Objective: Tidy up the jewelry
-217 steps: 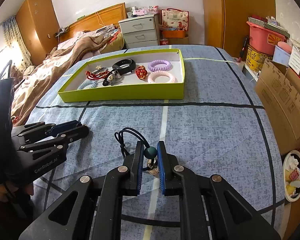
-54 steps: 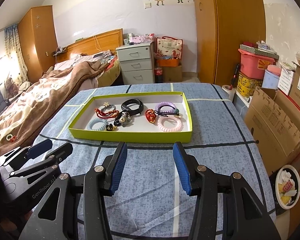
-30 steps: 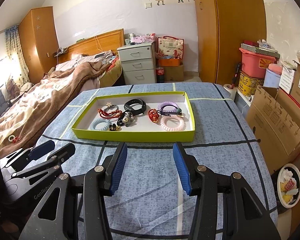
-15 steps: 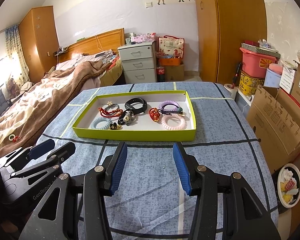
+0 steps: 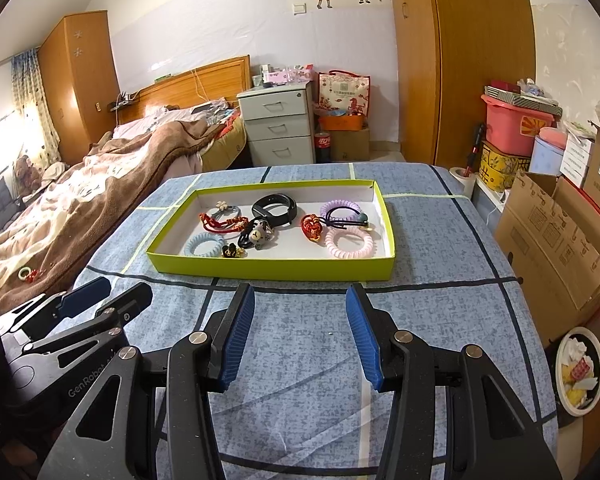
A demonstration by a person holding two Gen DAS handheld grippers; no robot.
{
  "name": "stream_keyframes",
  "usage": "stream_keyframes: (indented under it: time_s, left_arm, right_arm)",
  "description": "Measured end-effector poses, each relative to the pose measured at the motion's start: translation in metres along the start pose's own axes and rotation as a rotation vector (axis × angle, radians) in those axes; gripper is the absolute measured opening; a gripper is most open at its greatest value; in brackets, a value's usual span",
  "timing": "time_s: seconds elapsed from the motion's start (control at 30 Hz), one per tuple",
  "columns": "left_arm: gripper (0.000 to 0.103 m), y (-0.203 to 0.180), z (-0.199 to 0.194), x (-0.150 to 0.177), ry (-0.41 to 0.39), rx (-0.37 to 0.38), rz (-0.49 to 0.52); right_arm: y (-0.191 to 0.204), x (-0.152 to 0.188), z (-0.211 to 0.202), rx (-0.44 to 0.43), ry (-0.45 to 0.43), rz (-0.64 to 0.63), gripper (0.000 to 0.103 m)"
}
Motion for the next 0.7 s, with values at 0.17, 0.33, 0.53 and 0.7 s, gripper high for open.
stream_keyframes:
  time_s: [0.17, 0.33, 0.53, 0.7]
  left_arm:
    - [0.052, -0.0005, 0.0002, -0.0002, 0.001, 0.002, 0.000]
    - [0.052, -0.0002, 0.0006, 0.0000, 0.001, 0.001, 0.000]
    - [0.052, -0.0020, 0.0002, 0.0002, 0.000, 0.007, 0.001]
    - [0.052, -0.0030, 0.0005, 0.0014, 0.007, 0.009, -0.001]
  right_arm:
    - [0.0006, -0.0003, -0.0011, -0.001, 0.000, -0.002, 0.048]
    - [0.0019, -0.0008, -0.0016, -0.004, 0.002, -0.004, 0.048]
    - [0.0022, -0.0007, -0.0017, -0.003, 0.003, -0.004, 0.048]
    - [0.0021, -0.0010, -0.0013, -0.004, 0.004, -0.006, 0.048]
Point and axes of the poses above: each gripper's, at about its wrist camera, not at the fingertips, and z roughly the way its jaws point, y to its left, x to its underside, the point moved 9 cm from there along z, roughly the way its jaws point, and after that the axes turned 11 degrees about -z, right-handed, at the moved point
